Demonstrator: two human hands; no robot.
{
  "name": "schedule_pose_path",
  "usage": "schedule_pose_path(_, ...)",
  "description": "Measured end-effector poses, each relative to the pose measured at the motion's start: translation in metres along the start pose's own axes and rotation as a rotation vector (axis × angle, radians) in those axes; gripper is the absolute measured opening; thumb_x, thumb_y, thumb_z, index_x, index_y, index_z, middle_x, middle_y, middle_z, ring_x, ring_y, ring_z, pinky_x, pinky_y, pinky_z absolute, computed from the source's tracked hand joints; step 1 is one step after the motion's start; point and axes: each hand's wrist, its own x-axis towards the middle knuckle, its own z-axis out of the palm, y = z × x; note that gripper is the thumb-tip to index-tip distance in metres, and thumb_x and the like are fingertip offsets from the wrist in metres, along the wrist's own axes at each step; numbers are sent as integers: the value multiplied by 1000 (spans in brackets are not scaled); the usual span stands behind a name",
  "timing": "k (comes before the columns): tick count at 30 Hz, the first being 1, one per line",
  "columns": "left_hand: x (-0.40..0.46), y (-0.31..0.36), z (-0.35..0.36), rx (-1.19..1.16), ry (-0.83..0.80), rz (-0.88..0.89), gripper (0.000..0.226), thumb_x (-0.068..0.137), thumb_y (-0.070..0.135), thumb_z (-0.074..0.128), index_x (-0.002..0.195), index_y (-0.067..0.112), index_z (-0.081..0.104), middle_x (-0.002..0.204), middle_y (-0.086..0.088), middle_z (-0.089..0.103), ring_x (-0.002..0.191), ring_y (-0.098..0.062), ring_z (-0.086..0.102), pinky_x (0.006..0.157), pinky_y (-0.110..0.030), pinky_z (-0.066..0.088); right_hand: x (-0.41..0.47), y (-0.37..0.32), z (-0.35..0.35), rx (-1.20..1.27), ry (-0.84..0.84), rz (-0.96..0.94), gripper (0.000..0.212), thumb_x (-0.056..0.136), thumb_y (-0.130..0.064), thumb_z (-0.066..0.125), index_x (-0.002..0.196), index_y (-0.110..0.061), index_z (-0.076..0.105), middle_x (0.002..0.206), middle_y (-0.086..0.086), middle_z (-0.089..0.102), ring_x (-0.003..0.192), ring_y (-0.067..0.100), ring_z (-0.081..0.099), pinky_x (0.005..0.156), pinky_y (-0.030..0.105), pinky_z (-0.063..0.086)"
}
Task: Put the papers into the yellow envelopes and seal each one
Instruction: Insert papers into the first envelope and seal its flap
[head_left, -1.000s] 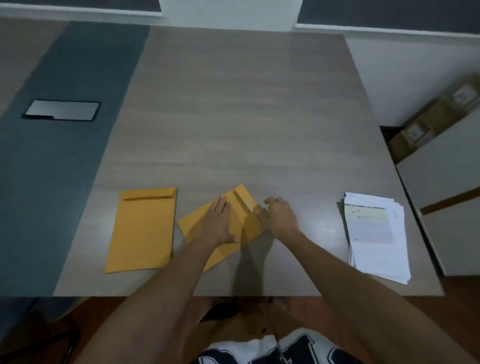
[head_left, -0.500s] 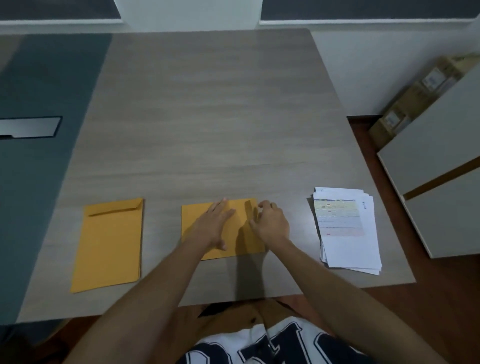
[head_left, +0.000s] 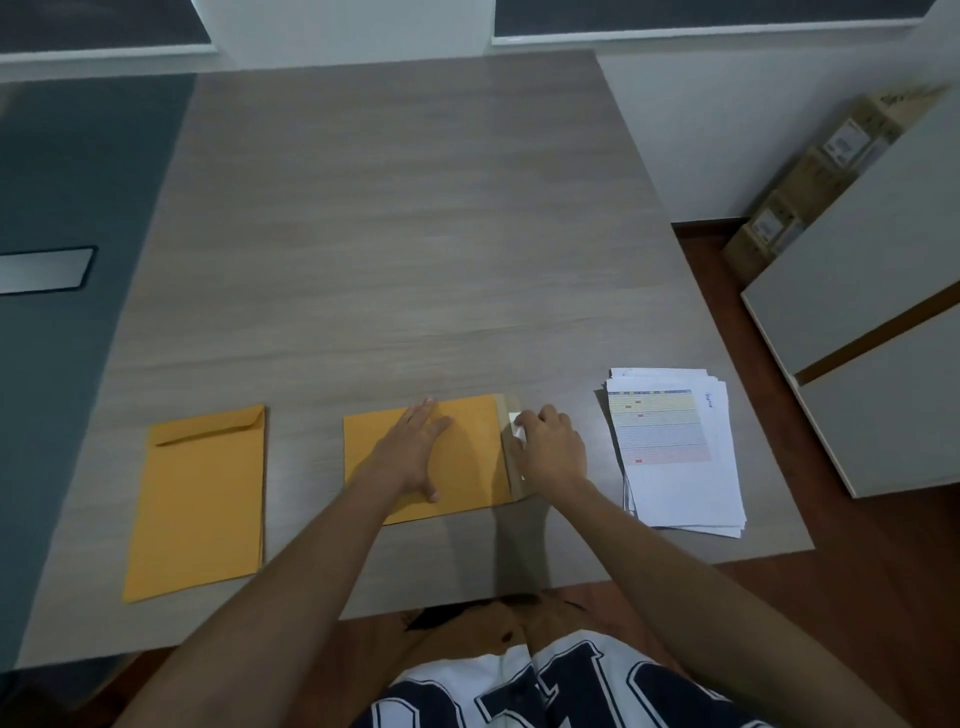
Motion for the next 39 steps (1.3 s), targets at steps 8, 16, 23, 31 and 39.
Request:
schedule_pose_path(8,22,64,-29,-79,229,92,59,80,37,77,131,19,54,139,-3,45,128,-23,45,95,-35,43,2,28,-24,201,57,-21,31,92,-32,58,120,-21,63,114,7,56,107,22,52,89,33,47)
schedule_pose_path(16,74,177,-21,-124,243,260,68,79,39,75,136,11,50,134,-6,49,125,-27,47,99,-38,43,-12,124,-71,131,218,196,43,87,-35,63,126,-15,59,123,10,57,112,29,49,90,40,45)
schedule_pose_path(23,121,249,-18,23,159,323,82,68,44,84,132,10,47,132,-8,48,121,-27,46,94,-38,44,-53,196,-82,46,131,287,76,73,-59,73,134,-21,49,133,4,52,119,23,47,97,35,44)
schedule_pose_path(31,142,276,-11,155,95,256,94,58,45,90,133,10,45,126,-10,41,116,-27,44,95,-40,45,-60,213,-65,-6,88,246,73,73,-59,74,130,-22,47,134,2,49,115,20,45,95,31,43)
schedule_pose_path(39,136,292,-20,96,129,244,85,53,35,94,117,12,43,116,-8,54,103,-27,53,80,-37,44,-64,217,-56,-7,165,200,65,73,-56,74,122,-18,54,125,4,54,107,21,50,91,32,46)
